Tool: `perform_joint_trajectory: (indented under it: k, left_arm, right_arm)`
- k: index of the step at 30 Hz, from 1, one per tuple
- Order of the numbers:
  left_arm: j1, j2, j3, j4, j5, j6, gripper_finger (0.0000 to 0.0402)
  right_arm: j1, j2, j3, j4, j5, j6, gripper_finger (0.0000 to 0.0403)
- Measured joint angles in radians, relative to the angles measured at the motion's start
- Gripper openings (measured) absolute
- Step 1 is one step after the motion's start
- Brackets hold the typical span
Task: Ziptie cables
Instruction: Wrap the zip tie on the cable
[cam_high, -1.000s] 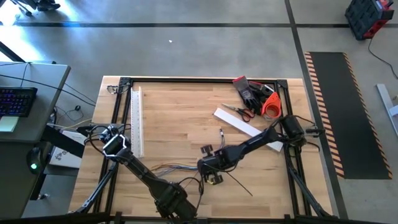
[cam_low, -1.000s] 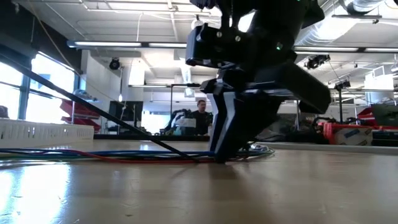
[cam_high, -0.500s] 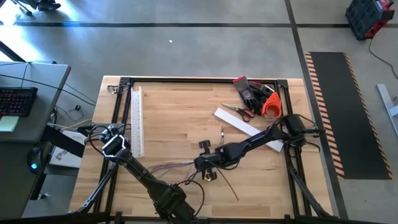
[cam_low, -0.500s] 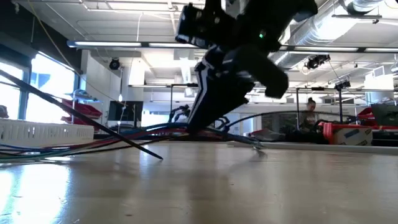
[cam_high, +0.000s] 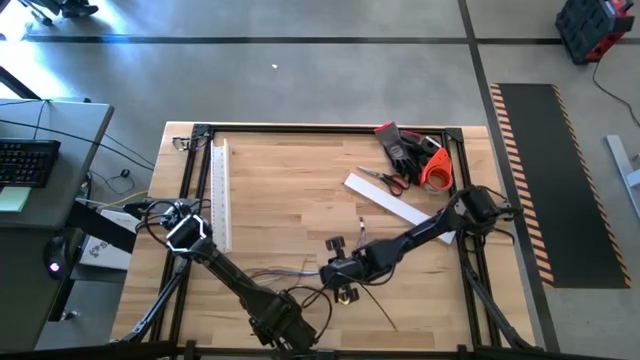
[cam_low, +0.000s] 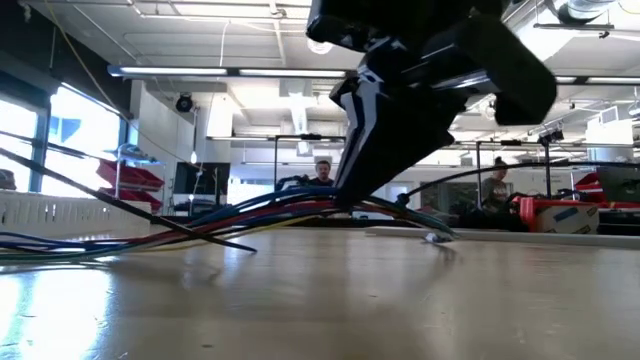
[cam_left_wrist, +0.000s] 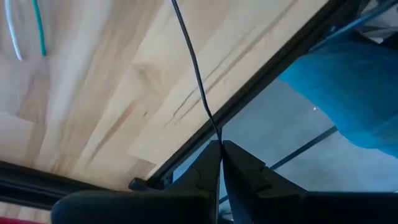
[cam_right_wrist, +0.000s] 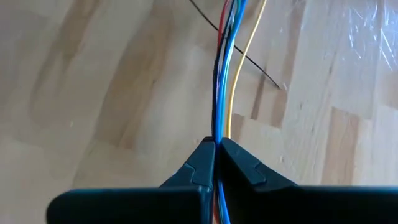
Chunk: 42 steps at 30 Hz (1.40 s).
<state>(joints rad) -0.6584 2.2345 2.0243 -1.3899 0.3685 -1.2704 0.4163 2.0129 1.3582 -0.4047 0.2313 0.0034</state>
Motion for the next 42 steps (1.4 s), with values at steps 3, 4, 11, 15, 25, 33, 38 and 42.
perform_joint_trajectory:
  k: [3,4,11,15,25,33,38,42]
  left_arm:
    - [0.015,0.0,0.0,0.003,-0.026,0.01,0.0]
    - [0.021,0.0,0.0,0.006,-0.038,0.01,0.0]
    - [0.06,0.001,-0.003,0.089,-0.124,0.028,0.0]
    - [0.078,0.002,-0.052,0.15,-0.133,0.041,0.0]
    - [0.112,0.003,-0.178,0.301,-0.121,0.073,0.0]
    - [0.123,0.002,-0.178,0.32,-0.291,0.066,0.0005]
    - [0.122,0.002,-0.179,0.362,-0.321,0.133,0.0033]
    - [0.121,0.002,-0.181,0.353,-0.349,0.182,0.007]
  right_arm:
    - [0.01,0.002,0.0,0.003,0.0,0.0,0.0]
    - [0.01,0.003,0.0,0.005,0.0,0.0,0.0]
    - [-0.006,0.026,0.001,0.056,0.005,-0.005,0.0]
    - [-0.007,0.062,0.002,0.073,0.023,-0.003,0.0015]
    - [0.005,0.054,0.002,-0.023,0.102,0.021,0.0163]
    - [0.048,0.035,0.002,-0.079,0.166,0.067,0.0169]
    - [0.083,0.031,0.002,-0.19,0.252,0.136,0.0152]
    - [0.09,0.029,-0.004,-0.262,0.273,0.201,0.0143]
